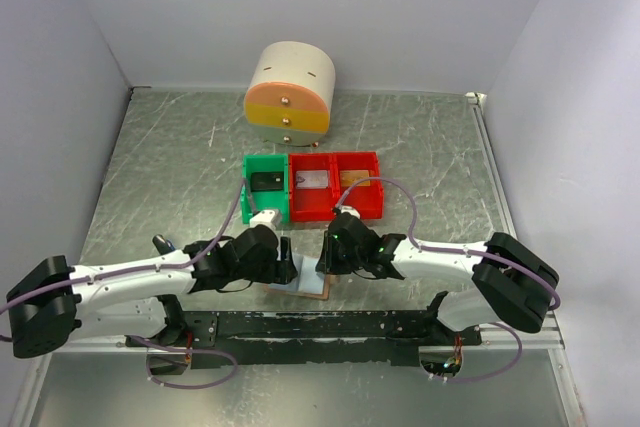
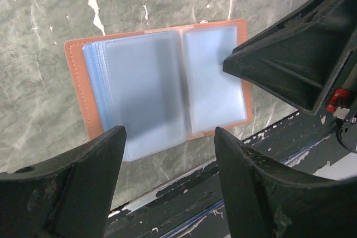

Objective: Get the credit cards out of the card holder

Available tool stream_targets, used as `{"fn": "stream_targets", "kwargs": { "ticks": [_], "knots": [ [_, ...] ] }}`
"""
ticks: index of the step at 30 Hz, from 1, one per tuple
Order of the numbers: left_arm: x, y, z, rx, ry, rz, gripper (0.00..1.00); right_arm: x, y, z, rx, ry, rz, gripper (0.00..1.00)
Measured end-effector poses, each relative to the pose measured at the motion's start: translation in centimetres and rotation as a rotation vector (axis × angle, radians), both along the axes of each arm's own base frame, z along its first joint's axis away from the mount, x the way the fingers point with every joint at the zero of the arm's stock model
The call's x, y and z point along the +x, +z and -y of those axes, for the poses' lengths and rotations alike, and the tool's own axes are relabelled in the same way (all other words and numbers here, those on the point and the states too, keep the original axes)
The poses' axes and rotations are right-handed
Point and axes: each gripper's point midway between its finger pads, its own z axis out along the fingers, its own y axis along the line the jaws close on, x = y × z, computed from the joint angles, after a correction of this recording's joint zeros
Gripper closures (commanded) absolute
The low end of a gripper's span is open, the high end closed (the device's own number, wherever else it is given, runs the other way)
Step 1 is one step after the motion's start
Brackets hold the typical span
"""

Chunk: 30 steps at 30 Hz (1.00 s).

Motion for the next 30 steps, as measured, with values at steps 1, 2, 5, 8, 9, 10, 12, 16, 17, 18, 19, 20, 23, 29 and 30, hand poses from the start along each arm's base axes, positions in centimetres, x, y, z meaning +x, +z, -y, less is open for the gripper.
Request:
{"fn": "stream_targets", "kwargs": {
  "ticks": [1, 2, 5, 8, 9, 10, 12, 16, 17, 18, 19, 20, 23, 29, 30],
  "knots": [
    [0.0, -0.1, 0.1, -0.005, 0.001, 0.000, 0.25, 0.0, 0.0, 0.0, 0.000, 0.000, 0.000, 0.76],
    [0.1, -0.2, 0.2, -0.005, 0.001, -0.001, 0.25, 0.0, 0.0, 0.0, 0.000, 0.000, 0.000, 0.76],
    [0.0, -1.4, 0.2, 0.013, 0.005, -0.017, 0.26, 0.0, 0.0, 0.0, 0.000, 0.000, 0.000, 0.76],
    [-0.1, -2.7, 0.1, 0.046, 0.012, -0.039, 0.27, 0.0, 0.0, 0.0, 0.000, 0.000, 0.000, 0.76],
    [0.0, -2.8, 0.2, 0.044, 0.013, -0.039, 0.27, 0.0, 0.0, 0.0, 0.000, 0.000, 0.000, 0.76],
    [0.1, -2.8, 0.4, 0.039, 0.013, -0.037, 0.27, 0.0, 0.0, 0.0, 0.000, 0.000, 0.000, 0.76],
    [0.1, -2.7, 0.5, 0.035, 0.013, -0.035, 0.28, 0.0, 0.0, 0.0, -0.001, -0.002, 0.002, 0.76],
    [0.2, -2.6, 0.7, 0.026, 0.011, -0.032, 0.31, 0.1, 0.0, 0.0, -0.002, -0.003, 0.003, 0.76],
    [0.1, -2.5, 0.7, 0.020, 0.008, -0.031, 0.31, 0.1, 0.0, 0.0, -0.002, -0.003, 0.003, 0.76],
    [0.1, -2.4, 0.8, 0.011, 0.004, -0.029, 0.32, 0.1, 0.0, 0.0, -0.002, -0.003, 0.003, 0.76],
    [0.0, -2.2, 1.0, -0.004, -0.003, -0.028, 0.33, 0.1, 0.0, 0.0, -0.002, -0.003, 0.003, 0.76],
    [-0.1, -2.1, 1.1, -0.018, -0.011, -0.027, 0.33, 0.1, 0.0, 0.0, -0.002, -0.003, 0.004, 0.76],
    [-0.5, -1.8, 1.5, -0.051, -0.035, -0.031, 0.34, 0.1, 0.0, 0.0, -0.002, -0.004, 0.004, 0.76],
    [-1.1, -1.3, 2.4, -0.101, -0.082, -0.043, 0.34, 0.2, 0.0, -0.1, 0.002, -0.005, 0.007, 0.76],
    [-1.1, -1.1, 2.7, -0.116, -0.090, -0.042, 0.33, 0.2, 0.0, -0.1, 0.002, -0.005, 0.008, 0.76]
  ]
}}
